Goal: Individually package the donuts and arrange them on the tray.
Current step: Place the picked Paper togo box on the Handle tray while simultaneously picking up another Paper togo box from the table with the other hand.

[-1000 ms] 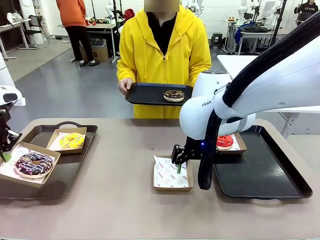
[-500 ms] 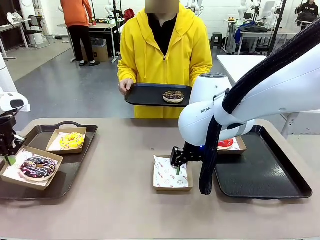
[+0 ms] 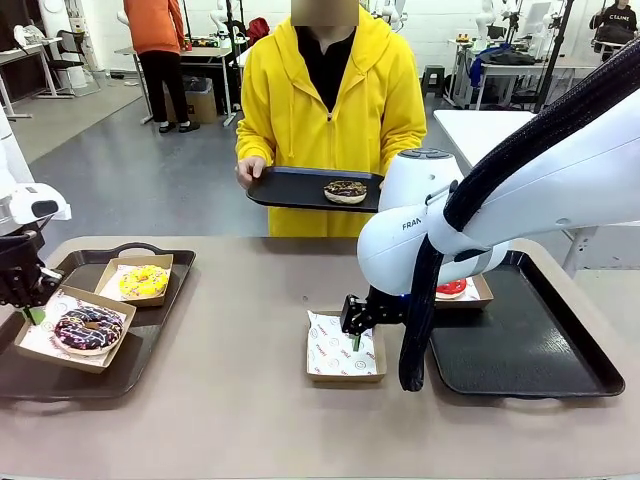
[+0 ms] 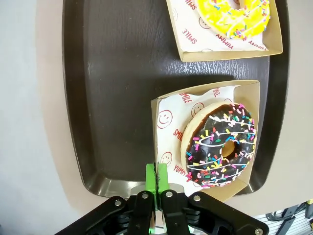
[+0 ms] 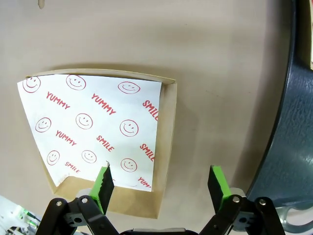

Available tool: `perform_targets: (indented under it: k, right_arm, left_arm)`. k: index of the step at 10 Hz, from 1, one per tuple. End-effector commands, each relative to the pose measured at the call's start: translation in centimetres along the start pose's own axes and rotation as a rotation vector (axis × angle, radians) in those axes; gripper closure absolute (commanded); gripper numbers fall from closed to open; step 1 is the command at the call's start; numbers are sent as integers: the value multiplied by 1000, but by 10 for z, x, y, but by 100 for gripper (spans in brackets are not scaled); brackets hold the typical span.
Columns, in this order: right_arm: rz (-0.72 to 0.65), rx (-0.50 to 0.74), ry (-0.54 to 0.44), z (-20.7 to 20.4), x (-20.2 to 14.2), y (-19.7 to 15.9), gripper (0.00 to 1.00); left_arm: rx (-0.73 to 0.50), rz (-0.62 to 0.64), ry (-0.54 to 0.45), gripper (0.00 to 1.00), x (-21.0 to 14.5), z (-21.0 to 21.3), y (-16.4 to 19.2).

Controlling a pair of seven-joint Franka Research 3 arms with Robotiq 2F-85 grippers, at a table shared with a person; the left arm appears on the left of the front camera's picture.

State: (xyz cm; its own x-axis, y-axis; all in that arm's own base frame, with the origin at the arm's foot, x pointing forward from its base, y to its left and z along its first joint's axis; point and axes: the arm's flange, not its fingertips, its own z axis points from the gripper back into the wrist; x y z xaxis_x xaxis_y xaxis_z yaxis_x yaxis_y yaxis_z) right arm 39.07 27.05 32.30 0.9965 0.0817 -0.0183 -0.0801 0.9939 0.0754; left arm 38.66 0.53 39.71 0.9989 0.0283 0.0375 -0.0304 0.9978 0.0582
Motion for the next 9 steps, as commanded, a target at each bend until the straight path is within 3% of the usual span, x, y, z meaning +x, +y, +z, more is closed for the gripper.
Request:
perform_targets:
  k: [1,6,7,8,9]
  right_arm:
    - [-22,-24,-34,-7,-2,3,0]
    - [-19,-22,-32,-10,-1,2,0]
    - [-17,-18,-30,-10,-2,1,0]
    - [-11,-16,-27,-10,-1,1,59]
    - [-14,-14,-22,-11,-1,0,59]
  left_arm:
    - [11,-18,-7,99,0,-10,-2]
    - [16,-27,3,99,1,-17,-4]
    - [15,-27,8,85,1,-16,-3]
    - [6,-35,7,43,0,-15,-3]
    - [4,-35,8,29,0,-15,-3]
